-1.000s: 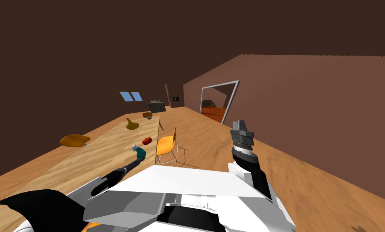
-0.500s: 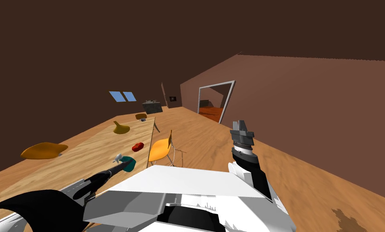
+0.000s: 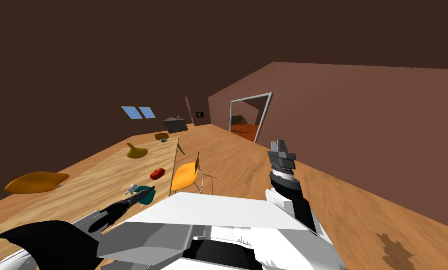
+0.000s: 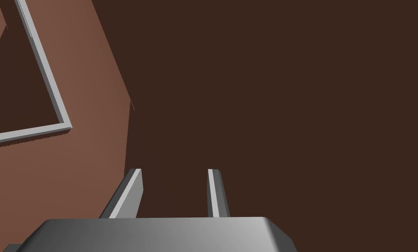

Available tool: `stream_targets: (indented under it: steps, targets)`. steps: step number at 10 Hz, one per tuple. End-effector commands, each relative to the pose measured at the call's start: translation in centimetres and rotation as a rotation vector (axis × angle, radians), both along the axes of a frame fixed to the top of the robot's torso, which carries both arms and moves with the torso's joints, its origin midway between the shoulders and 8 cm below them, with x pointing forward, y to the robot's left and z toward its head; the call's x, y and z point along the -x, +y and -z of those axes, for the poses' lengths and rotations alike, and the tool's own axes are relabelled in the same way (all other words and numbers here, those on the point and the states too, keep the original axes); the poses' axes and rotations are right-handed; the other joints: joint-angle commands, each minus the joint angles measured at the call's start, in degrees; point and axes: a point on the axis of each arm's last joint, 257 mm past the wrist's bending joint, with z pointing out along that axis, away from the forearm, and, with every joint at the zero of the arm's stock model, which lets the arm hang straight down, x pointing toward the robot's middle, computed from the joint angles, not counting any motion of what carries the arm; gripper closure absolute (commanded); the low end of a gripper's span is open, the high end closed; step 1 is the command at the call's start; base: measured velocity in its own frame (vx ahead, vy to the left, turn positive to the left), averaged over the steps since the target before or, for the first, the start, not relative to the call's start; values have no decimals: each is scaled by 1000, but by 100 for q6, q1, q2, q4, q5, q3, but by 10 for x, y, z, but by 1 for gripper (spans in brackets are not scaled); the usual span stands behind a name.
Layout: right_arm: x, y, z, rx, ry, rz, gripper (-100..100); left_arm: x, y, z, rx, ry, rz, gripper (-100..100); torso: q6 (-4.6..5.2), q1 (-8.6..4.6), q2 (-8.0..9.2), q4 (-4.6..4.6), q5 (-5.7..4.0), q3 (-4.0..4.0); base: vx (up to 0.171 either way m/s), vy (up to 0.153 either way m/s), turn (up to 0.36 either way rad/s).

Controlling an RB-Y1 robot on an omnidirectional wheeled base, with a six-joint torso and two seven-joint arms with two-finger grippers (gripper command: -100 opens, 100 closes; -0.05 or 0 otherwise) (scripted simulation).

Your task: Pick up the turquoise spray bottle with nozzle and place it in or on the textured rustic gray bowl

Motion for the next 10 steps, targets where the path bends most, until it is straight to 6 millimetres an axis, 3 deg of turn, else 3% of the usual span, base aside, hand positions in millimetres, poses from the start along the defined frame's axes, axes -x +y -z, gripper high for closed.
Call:
stream_targets:
  steps: [1,2,6,7,8,10]
  targets:
    - [0,0,0,0,0,0,0,0,0,0,0,0,0,-100,0,0,0,0,0,0,9,23,-17]
    - [0,0,0,0,0,0,0,0,0,1,0,0,0,100,-2,-9,3,0,-3,2,0,0,0]
    - [0,0,0,0,0,0,0,0,0,0,0,0,-1,100,0,-19,8,2,-4,4,0,0,0]
    - [0,0,0,0,0,0,0,0,0,0,-1,0,-1,0,0,-20,8,1,-4,4,0,0,0]
    - [0,0,0,0,0,0,0,-2,0,-7,-1,1,10,100,0,-20,7,1,-4,4,-16,-31,79]
    - [0,0,0,0,0,0,0,-3,0,-9,-2,1,14,100,-7,-42,19,3,-10,11,-17,-40,68]
